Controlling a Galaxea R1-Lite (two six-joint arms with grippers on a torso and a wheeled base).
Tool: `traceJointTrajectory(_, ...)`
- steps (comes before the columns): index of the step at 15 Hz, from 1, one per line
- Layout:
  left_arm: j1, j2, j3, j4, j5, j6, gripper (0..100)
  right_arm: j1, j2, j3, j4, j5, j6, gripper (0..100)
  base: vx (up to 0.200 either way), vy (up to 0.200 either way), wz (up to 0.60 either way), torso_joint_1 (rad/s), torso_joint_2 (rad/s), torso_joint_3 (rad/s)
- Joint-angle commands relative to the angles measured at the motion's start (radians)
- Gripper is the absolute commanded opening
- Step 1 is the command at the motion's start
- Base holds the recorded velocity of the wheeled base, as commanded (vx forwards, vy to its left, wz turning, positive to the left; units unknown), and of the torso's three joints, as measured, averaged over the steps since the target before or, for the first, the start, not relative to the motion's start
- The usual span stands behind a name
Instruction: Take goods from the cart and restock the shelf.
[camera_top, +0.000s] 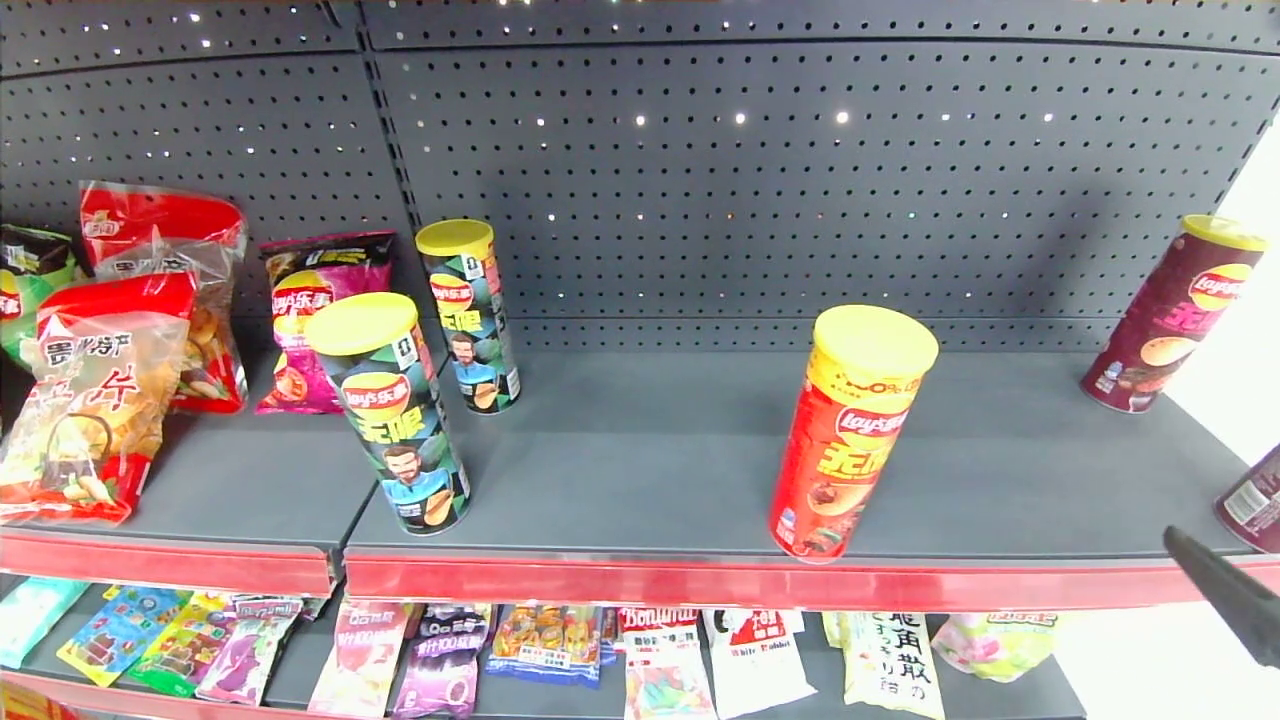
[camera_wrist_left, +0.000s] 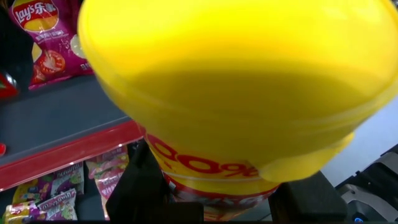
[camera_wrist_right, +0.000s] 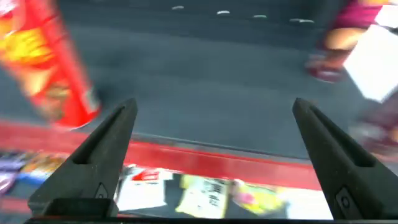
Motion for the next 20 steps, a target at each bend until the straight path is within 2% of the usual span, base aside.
traceJointTrajectory(1, 0.0, 0.005, 0.005, -0.008, 0.0, 0.0, 0, -0.049, -0.157, -0.182, 0.203, -0.087, -0.001, 100, 0.0, 0.0, 0.0, 0.0, 0.0, 0.0)
traceJointTrajectory(3, 0.0, 0.003, 0.022, -0.037, 0.0, 0.0, 0, -0.11, -0.245, -0.264, 0.457, -0.148, -0.001, 100, 0.0, 0.0, 0.0, 0.0, 0.0, 0.0)
traceJointTrajectory(5, 0.0, 0.003, 0.036, -0.063, 0.0, -0.002, 0, -0.162, -0.352, -0.228, 0.605, -0.164, -0.001, 100, 0.0, 0.0, 0.0, 0.0, 0.0, 0.0)
traceJointTrajectory(6, 0.0, 0.006, 0.038, -0.067, 0.0, -0.002, 0, -0.17, -0.383, -0.205, 0.637, -0.162, 0.0, 100, 0.0, 0.0, 0.0, 0.0, 0.0, 0.0)
traceJointTrajectory(7, 0.0, 0.009, 0.039, -0.069, -0.001, -0.002, 0, -0.173, -0.472, -0.121, 0.669, -0.162, -0.003, 100, 0.0, 0.0, 0.0, 0.0, 0.0, 0.0)
traceJointTrajectory(9, 0.0, 0.009, 0.039, -0.07, -0.001, -0.002, 0, -0.155, -0.63, 0.014, 0.666, -0.131, -0.023, 100, 0.0, 0.0, 0.0, 0.0, 0.0, 0.0)
traceJointTrajectory(11, 0.0, 0.005, 0.041, -0.069, -0.001, -0.002, 0, -0.136, -0.739, 0.077, 0.645, 0.036, -0.008, 100, 0.0, 0.0, 0.0, 0.0, 0.0, 0.0)
traceJointTrajectory(12, 0.0, 0.002, 0.042, -0.069, -0.006, -0.002, 0, -0.145, -0.749, 0.095, 0.596, 0.175, 0.034, 100, 0.0, 0.0, 0.0, 0.0, 0.0, 0.0)
traceJointTrajectory(14, 0.0, -0.001, 0.047, -0.069, -0.032, -0.002, 0, -0.145, -0.749, 0.12, 0.534, 0.182, 0.048, 100, 0.0, 0.0, 0.0, 0.0, 0.0, 0.0)
traceJointTrajectory(16, 0.0, -0.014, 0.05, -0.069, -0.032, -0.002, 0, -0.147, -0.749, 0.126, 0.537, 0.017, 0.109, 100, 0.0, 0.0, 0.0, 0.0, 0.0, 0.0)
traceJointTrajectory(18, 0.0, -0.021, 0.056, -0.069, -0.034, -0.002, 0, -0.147, -0.749, 0.126, 0.537, 0.028, 0.107, 100, 0.0, 0.0, 0.0, 0.0, 0.0, 0.0)
traceJointTrajectory(20, 0.0, -0.028, 0.056, -0.069, -0.034, -0.002, 0, -0.147, -0.749, 0.121, 0.599, 0.068, 0.081, 100, 0.0, 0.0, 0.0, 0.0, 0.0, 0.0)
